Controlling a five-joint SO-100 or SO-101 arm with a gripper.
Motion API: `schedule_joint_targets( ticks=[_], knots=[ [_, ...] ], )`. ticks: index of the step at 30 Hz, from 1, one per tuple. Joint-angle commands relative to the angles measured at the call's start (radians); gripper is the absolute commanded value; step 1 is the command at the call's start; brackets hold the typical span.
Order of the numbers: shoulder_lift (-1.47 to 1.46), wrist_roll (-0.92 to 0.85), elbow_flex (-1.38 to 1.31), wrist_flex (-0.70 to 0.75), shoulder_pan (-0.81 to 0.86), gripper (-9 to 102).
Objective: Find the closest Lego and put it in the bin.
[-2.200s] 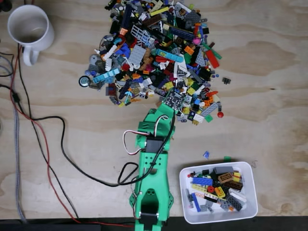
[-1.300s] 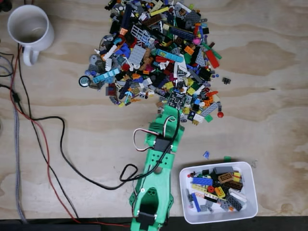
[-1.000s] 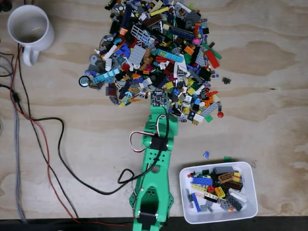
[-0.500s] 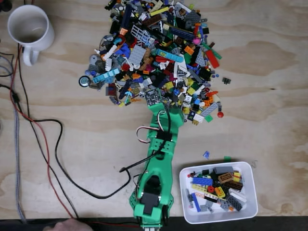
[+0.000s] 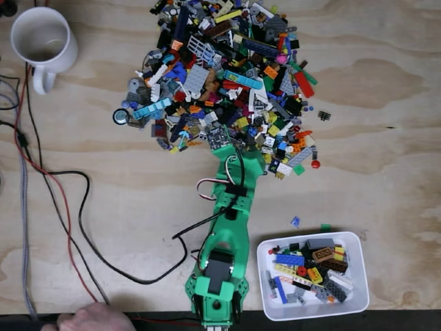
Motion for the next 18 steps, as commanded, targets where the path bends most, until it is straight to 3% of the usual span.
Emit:
schedule_joint_targets(
  ticks=[1,18],
  knots=[
    [0.005,0.025,-0.077,-0.043,-0.018,5],
    [0.031,0.046,-0.087,-0.051,0.034,0]
  ],
)
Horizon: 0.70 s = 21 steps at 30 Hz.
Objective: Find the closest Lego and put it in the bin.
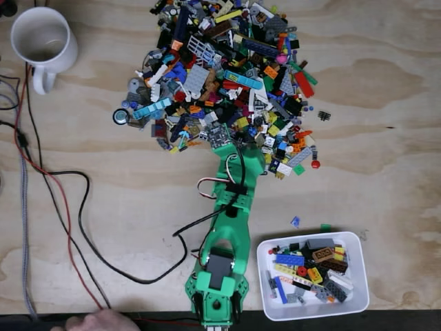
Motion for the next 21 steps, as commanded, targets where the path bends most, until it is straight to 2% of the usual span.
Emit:
schedule_joint_targets(
  ticks=[1,7,9,13,21],
  knots=[
    [0.097,0.017,-0.069,0.008,0.017,0],
    [0.209,0.052,-0.041,0.069,0.018,0],
    [0.221,0.061,-0.034,0.083,0.017,4],
    [0.215,0.055,-0.008,0.051,0.021,13],
    [0.064,0.064,-0.06,-0.032,0.029,16]
  ],
)
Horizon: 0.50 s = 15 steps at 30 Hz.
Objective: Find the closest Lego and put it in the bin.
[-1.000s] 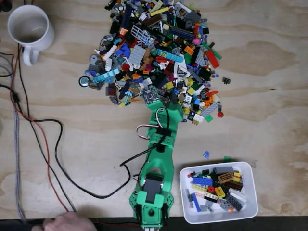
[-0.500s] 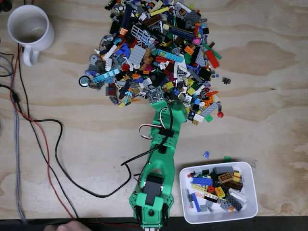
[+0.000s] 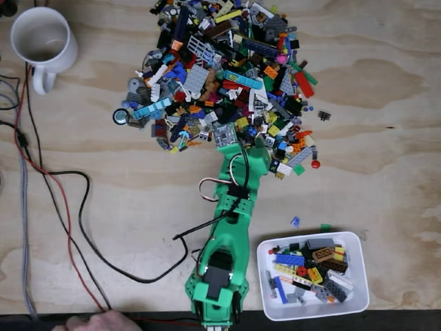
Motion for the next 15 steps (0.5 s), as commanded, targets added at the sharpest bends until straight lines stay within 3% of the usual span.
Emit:
schedule_joint_targets(
  ticks=[1,11,15],
  knots=[
    [-0.054,0.012,-0.075,-0.052,0.011,16],
    [-0.178,0.046,-0.163,-0.115,-0.023,12],
    [-0.176,0.035,-0.172,-0.103,-0.031,5]
  ],
)
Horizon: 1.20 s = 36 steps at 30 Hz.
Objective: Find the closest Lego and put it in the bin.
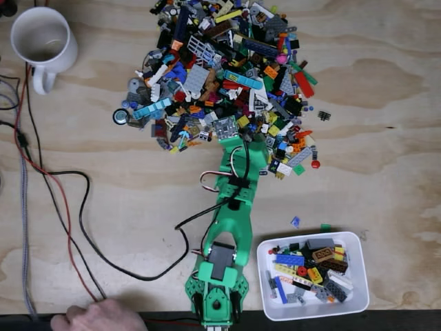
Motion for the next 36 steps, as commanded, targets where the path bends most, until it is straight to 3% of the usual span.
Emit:
schedule_joint_targets(
  ticks=[1,12,18,29,36],
  knots=[
    [0.02,-0.002,-0.077,-0.008,-0.012,2],
    [0.133,0.006,-0.044,0.02,0.008,0],
    [0.19,0.058,-0.031,0.071,0.014,14],
    [0.089,0.219,-0.1,0.049,-0.049,18],
    [0.262,0.278,-0.13,0.267,-0.023,17]
  ],
)
